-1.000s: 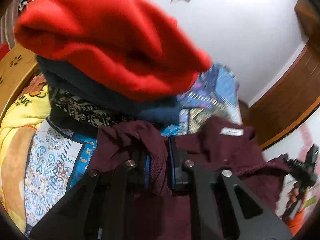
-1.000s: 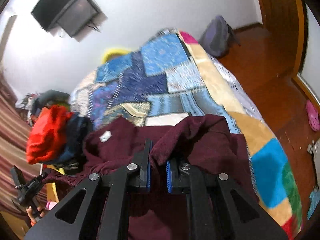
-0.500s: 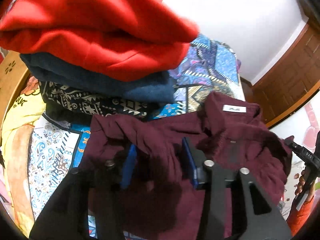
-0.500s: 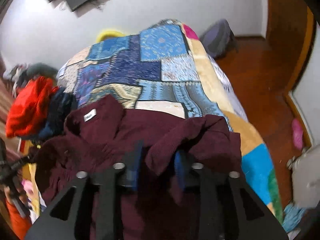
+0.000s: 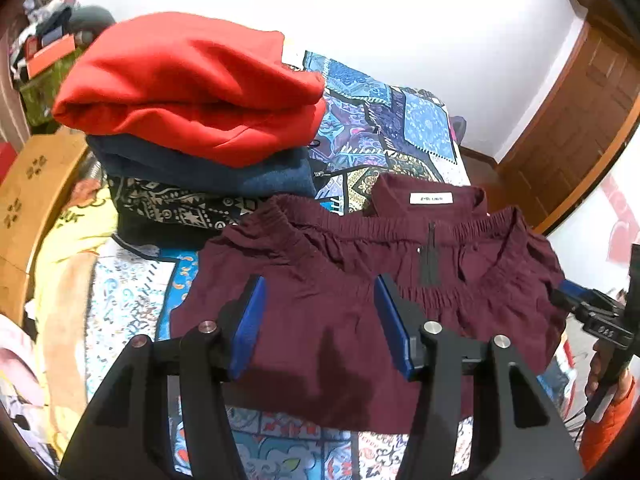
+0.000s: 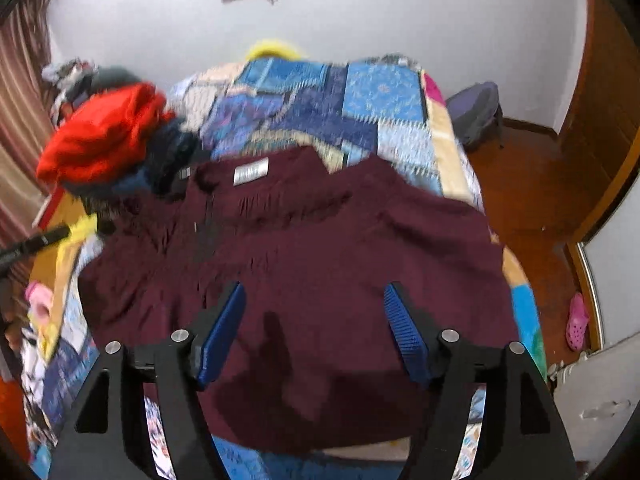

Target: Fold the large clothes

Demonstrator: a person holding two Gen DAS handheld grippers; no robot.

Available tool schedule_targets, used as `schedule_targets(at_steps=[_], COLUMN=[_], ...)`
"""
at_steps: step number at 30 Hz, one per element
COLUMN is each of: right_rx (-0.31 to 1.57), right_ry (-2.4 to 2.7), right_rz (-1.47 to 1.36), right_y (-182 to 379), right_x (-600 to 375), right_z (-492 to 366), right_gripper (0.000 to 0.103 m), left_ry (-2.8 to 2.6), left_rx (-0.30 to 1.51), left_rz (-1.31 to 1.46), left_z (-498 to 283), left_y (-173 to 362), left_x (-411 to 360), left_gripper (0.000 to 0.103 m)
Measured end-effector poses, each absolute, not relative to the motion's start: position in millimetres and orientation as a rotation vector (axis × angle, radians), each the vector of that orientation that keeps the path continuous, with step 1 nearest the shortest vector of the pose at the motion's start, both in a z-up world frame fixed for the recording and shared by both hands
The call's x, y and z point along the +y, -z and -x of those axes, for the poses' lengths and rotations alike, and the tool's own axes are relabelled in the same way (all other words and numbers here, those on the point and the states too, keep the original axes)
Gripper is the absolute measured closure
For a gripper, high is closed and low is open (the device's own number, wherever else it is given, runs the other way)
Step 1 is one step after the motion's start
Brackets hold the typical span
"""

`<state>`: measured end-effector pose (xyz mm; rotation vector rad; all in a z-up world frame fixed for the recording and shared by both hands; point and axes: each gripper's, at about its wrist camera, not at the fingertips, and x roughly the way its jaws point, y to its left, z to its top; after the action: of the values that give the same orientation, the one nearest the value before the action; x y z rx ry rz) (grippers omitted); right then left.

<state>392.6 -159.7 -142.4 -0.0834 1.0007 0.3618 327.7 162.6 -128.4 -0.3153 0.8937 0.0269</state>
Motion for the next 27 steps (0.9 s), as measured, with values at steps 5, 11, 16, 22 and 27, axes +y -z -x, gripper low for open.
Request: schedule_targets(at_steps=[5,11,16,22,27], right_rx=[1.087,1.049,1.001,0.998,1.028], right_ry=[-0.348,-0.330,-0.333,-0.355,-0.373], right_rz=[0.073,0.008,0.008,0.018,0.023], right_y=[166,150,134,134,143], right_x=[-159,-167,-164,-154,-144], right_z=[-383,-372,-364,-359,-360], right_gripper=[0.035,0.035,0.035,0.035,0.035], left_ry=[-0.053,-0.162,-0.177,-0.150,-0.069], left_rx=[0.880,0.872,0.952,1.013,1.001], left_rz=[0.287,0.292,0.476,0.727,0.933], left_z=[-309,-287,-274,-263,-272], left_y=[126,140,170,212,241], left_x=[159,174,206,232,240], left_gripper=[0.047,0.037,0.037,0.037,0.037])
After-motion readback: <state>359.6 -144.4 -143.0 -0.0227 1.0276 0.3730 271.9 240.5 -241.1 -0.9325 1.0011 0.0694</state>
